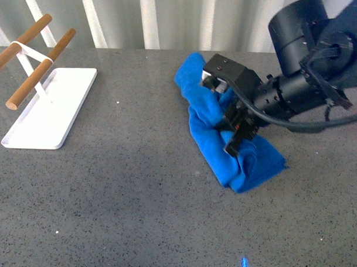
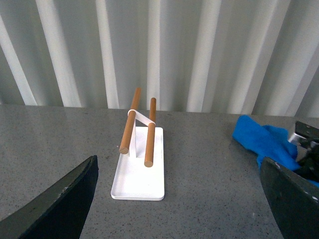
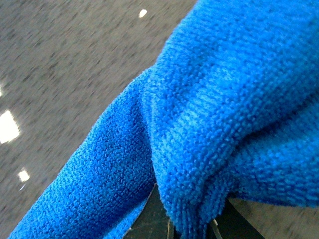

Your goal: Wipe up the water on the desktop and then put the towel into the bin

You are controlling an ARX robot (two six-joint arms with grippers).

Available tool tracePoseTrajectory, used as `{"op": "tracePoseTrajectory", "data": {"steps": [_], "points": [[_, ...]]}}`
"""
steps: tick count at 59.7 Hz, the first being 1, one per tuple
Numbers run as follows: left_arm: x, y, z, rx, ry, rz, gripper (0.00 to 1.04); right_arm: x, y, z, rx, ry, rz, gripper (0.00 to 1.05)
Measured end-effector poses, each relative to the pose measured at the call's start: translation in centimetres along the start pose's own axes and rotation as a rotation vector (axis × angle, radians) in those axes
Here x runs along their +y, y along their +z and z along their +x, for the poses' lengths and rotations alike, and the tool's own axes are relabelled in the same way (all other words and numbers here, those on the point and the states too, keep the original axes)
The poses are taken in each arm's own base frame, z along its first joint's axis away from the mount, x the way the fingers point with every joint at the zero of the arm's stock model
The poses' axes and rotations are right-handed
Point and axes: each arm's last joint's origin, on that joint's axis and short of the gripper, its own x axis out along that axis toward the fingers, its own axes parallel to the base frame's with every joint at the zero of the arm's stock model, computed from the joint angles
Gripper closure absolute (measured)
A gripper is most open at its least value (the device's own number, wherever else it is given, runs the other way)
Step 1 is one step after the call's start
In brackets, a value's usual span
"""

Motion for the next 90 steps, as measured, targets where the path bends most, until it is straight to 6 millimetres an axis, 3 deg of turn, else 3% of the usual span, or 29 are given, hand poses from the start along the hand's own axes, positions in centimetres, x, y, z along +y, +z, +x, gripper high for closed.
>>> {"op": "tracePoseTrajectory", "data": {"steps": [7,14,21,34,41,54,58,65,74,80,90], "points": [[0.0,0.0,0.0,0.000,0.000,0.000,0.07,0.9,-3.4,-3.9,0.050,-0.019,-0.026,1.01],[0.0,0.0,0.0,0.000,0.000,0.000,0.07,-0.8,-6.6,-8.4,0.101,-0.098,-0.020,1.01],[0.0,0.0,0.0,0.000,0.000,0.000,0.07,-2.2,-8.1,-11.1,0.118,-0.161,-0.007,1.01],[0.0,0.0,0.0,0.000,0.000,0.000,0.07,-4.0,-10.1,-13.9,0.148,-0.234,0.030,1.01],[0.0,0.0,0.0,0.000,0.000,0.000,0.07,-5.6,-9.0,-15.9,0.133,-0.298,0.025,1.01],[0.0,0.0,0.0,0.000,0.000,0.000,0.07,-8.2,-4.2,-20.2,0.073,-0.434,-0.004,1.01],[0.0,0.0,0.0,0.000,0.000,0.000,0.07,-9.0,-2.6,-22.1,0.042,-0.483,0.002,1.01],[0.0,0.0,0.0,0.000,0.000,0.000,0.07,-11.3,-0.1,-27.5,-0.020,-0.634,0.035,1.01],[0.0,0.0,0.0,0.000,0.000,0.000,0.07,-13.3,0.0,-32.7,-0.054,-0.763,0.124,1.01],[0.0,0.0,0.0,0.000,0.000,0.000,0.07,-14.3,-1.1,-36.0,-0.052,-0.836,0.188,1.01],[0.0,0.0,0.0,0.000,0.000,0.000,0.07,-15.3,-4.9,-37.9,-0.001,-0.870,0.298,1.01]]}}
